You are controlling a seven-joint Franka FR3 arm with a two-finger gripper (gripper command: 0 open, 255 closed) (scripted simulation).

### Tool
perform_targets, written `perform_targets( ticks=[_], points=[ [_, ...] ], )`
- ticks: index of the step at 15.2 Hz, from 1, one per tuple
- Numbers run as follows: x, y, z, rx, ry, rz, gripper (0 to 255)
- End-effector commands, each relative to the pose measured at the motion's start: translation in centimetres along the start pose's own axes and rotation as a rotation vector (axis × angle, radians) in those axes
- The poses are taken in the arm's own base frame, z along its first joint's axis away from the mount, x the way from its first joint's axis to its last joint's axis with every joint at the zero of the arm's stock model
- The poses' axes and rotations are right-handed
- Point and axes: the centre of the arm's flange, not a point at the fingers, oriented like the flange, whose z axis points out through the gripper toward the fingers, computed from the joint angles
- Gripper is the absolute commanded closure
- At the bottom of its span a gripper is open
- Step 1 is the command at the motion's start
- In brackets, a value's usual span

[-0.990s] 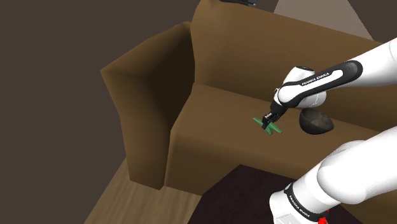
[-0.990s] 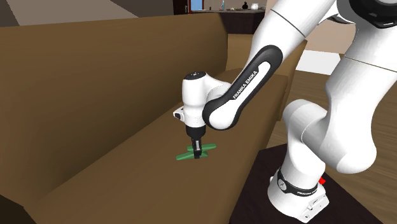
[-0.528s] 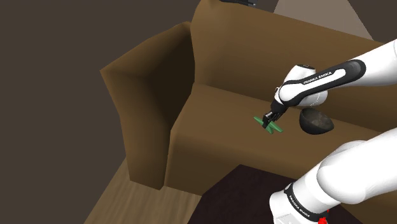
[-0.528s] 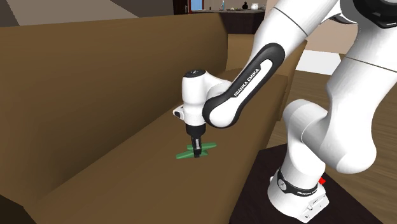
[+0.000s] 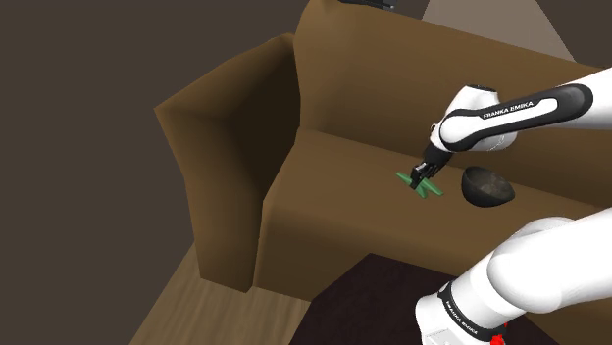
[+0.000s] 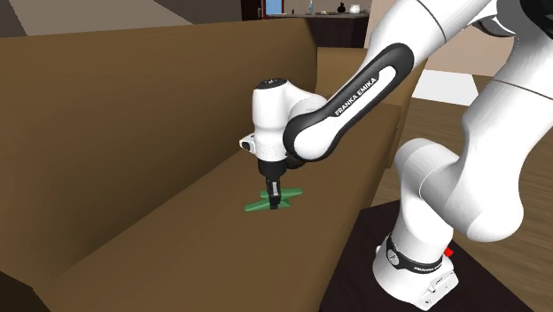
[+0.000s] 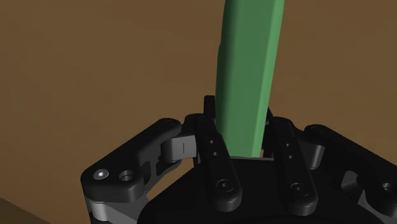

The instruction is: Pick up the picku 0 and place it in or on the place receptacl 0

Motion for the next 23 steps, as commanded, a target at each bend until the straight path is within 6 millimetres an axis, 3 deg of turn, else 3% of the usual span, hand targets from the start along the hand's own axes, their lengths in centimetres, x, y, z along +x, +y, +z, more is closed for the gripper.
perform_targets(
  ticks=[1, 23],
  points=[
    [-0.1, -0.1, -1.1, 0.0, -0.001, 0.0, 255],
    [-0.1, 0.1, -12.7, 0.0, -0.001, 0.0, 255]
  ],
)
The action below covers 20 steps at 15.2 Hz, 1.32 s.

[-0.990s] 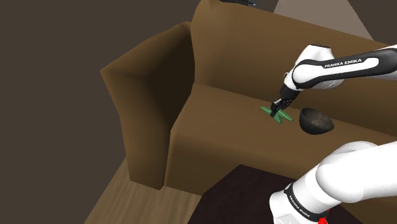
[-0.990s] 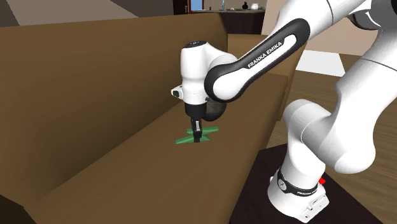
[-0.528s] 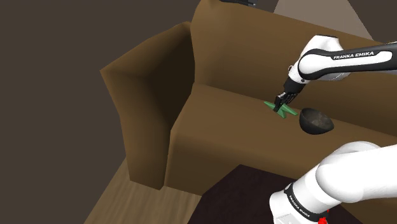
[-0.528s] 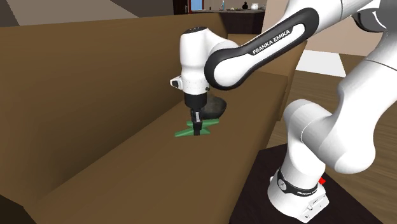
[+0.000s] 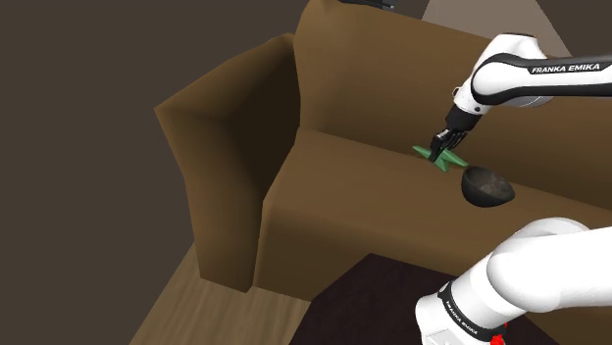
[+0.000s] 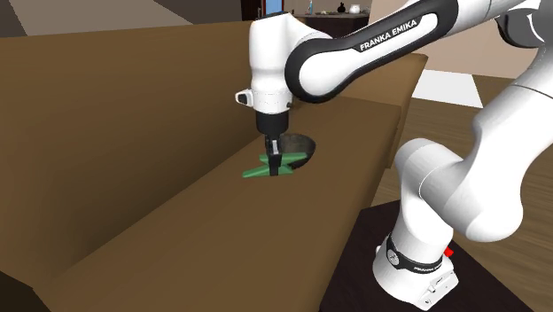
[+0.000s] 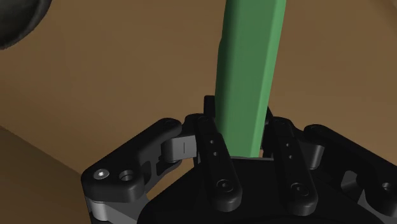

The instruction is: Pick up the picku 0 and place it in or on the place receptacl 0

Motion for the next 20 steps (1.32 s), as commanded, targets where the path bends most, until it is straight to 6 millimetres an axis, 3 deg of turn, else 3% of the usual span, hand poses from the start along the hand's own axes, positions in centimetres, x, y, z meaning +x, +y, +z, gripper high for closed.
perform_targets(
  ticks=[1, 2, 20],
  points=[
    [0.0, 0.0, -1.1, 0.0, 0.0, 0.0, 255],
    [0.0, 0.0, -1.2, 0.0, 0.0, 0.0, 255],
    [-8.8, 22.1, -0.9, 0.0, 0.0, 0.0, 255]
  ],
)
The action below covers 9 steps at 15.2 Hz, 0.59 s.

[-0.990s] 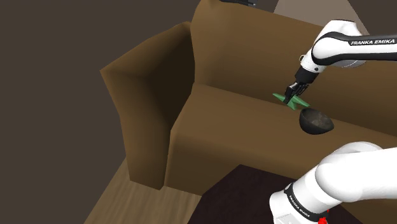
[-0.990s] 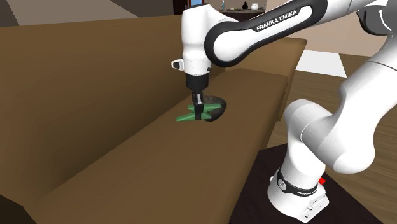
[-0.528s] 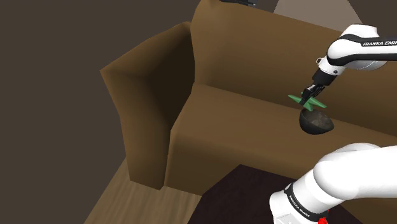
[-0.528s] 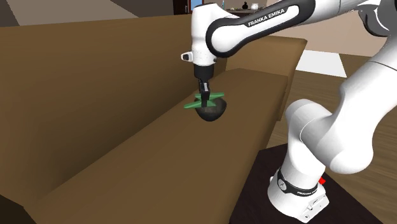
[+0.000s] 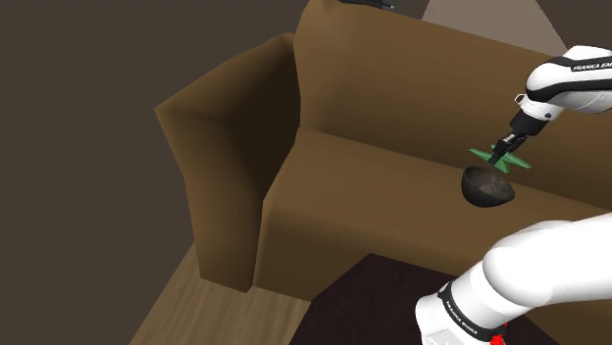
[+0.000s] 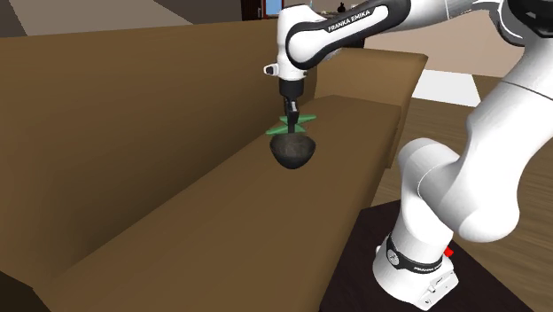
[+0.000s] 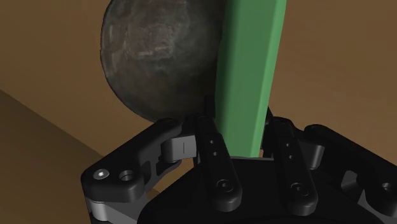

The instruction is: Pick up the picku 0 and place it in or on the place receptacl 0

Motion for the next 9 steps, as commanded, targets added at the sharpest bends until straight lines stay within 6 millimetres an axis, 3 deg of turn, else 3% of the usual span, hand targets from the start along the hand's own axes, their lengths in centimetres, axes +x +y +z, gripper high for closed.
perform_targets(
  ticks=[1, 3, 9],
  points=[
    [-0.9, 2.3, 0.1, -0.001, 0.0, -0.002, 255],
    [-1.9, 4.9, 0.1, -0.001, 0.0, -0.002, 255],
    [-1.9, 4.9, 3.3, -0.001, 0.0, -0.002, 255]
  ],
)
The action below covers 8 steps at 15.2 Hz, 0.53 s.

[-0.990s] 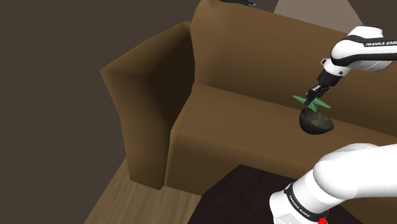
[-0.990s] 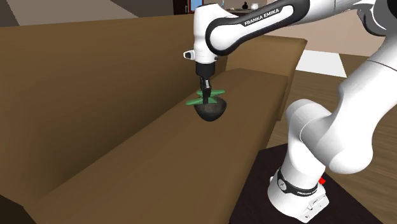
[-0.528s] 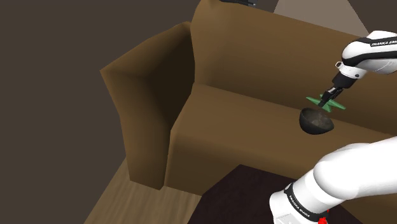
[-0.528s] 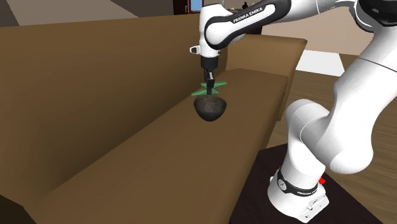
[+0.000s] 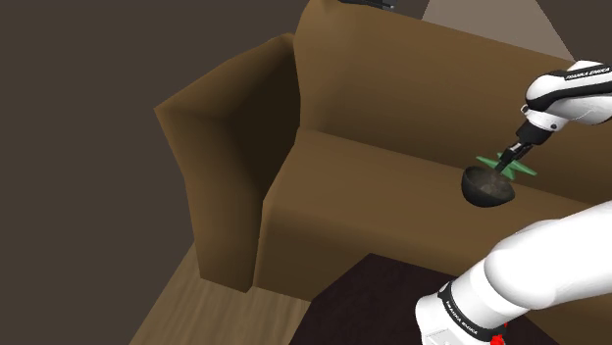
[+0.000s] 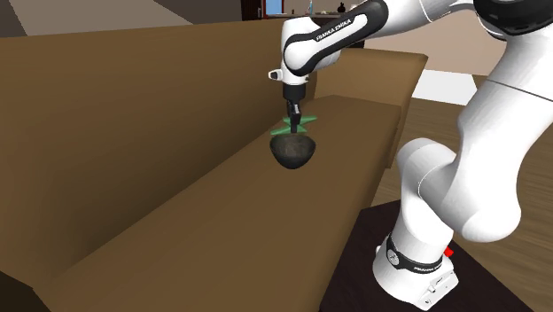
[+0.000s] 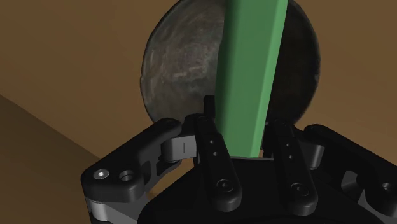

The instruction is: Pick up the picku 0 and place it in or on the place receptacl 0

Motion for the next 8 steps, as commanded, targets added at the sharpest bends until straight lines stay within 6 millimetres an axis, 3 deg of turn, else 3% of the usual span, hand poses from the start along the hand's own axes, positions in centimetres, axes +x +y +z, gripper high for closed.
perform_targets(
  ticks=[1, 8],
  points=[
    [0.0, 0.1, 1.0, 0.0, 0.0, 0.0, 255],
    [0.0, 0.1, 4.4, 0.0, 0.0, 0.0, 255]
  ],
)
